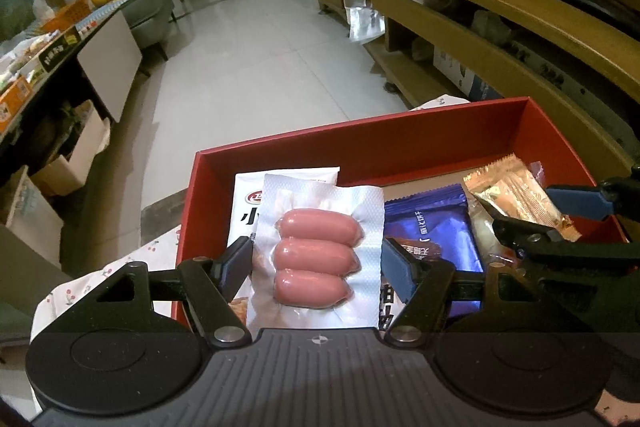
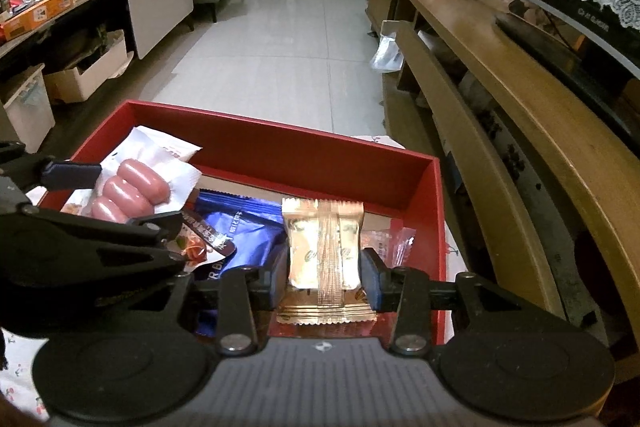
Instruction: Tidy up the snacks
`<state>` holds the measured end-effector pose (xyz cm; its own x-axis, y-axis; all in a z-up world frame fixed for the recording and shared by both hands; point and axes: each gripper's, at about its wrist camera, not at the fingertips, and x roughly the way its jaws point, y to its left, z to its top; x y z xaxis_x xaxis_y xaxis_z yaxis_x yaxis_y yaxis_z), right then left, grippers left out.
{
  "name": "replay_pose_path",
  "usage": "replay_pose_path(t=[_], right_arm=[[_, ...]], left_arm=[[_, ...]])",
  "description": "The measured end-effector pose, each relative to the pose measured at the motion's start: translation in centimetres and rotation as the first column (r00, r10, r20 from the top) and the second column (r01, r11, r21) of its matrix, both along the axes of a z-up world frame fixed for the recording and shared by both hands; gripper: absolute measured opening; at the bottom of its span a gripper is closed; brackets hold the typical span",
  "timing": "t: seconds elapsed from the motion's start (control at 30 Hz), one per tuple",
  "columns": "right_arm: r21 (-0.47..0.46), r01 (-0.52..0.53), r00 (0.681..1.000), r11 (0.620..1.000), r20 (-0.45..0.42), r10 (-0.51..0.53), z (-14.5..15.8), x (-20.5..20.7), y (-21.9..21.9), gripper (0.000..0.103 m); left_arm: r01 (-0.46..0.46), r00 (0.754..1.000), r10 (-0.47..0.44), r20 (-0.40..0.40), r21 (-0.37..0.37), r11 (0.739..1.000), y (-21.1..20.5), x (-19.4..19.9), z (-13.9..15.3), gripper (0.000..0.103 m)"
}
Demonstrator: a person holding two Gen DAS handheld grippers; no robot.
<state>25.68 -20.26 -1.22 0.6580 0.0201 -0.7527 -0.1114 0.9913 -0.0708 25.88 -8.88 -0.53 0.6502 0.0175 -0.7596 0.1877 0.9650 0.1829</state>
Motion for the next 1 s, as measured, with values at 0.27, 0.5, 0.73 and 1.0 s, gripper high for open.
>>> replay_pose_path(t=[0.27, 0.5, 0.73, 1.0], right_arm=[[0.014, 0.016, 1.0, 1.0, -0.004, -0.015, 0.4, -0.2, -0.2, 0.062], [0.037, 0.019, 1.0, 0.999, 0.022, -0.02, 1.8, -1.1, -0.3, 0.07], [0.056, 0.027, 0.999, 0.998, 0.032, -0.029, 2.4, -1.6, -0.6, 0.075], [0.087, 0.05, 0.997, 0.995, 0.062, -0.056, 4.0, -3.9, -1.4, 0.077]], left_arm=[[-0.023, 1.0, 0.023, -0.018, -0.007, 1.0, 0.7, -0.3, 0.5, 0.08], [-0.056, 0.998, 0.056, -0.001, -0.019, 0.998, 1.8, -1.3, 2.0, 0.084], [-0.071, 0.997, 0.071, 0.001, -0.047, 0.996, 2.7, -2.3, 3.0, 0.089], [-0.068, 0.996, 0.071, 0.058, -0.052, 0.996, 2.6, -4.9, 4.5, 0.098]])
